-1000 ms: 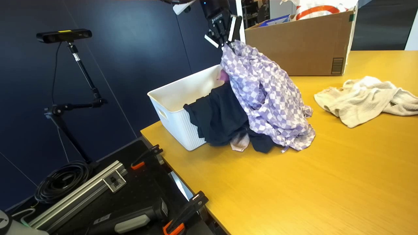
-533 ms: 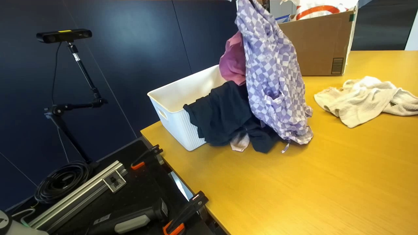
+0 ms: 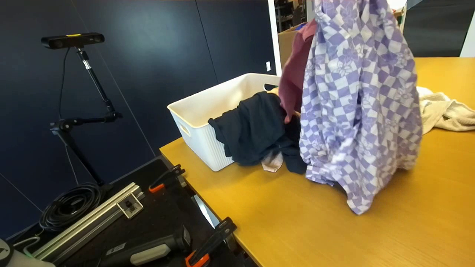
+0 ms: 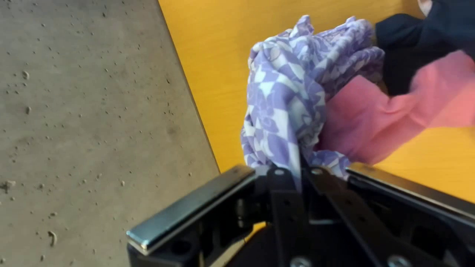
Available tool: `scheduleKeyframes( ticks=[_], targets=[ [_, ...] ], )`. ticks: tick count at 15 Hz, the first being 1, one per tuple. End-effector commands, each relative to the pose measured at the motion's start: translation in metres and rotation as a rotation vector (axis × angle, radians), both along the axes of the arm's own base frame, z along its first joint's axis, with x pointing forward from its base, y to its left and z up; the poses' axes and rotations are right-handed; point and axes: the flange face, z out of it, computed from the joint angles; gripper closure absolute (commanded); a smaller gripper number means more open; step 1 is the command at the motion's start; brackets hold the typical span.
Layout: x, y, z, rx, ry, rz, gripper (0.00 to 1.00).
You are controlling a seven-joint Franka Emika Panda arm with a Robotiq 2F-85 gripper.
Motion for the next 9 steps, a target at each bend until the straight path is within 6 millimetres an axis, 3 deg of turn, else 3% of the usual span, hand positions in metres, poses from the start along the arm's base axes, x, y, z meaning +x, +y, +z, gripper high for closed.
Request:
scheduleKeyframes(
  ticks=[1,4,6,9],
  targets=[
    [-0.037,0.000,0.010,0.050,-0.014,0.058,0.99],
    [-0.056,0.026,0.028,0.100,-0.058,0.191,0.99],
    [-0.071,0.048,0.051,0.140,-0.102,0.271,0.99],
    [-0.084,0.050,0.075,0.214,-0.203,0.359,0.99]
  ],
)
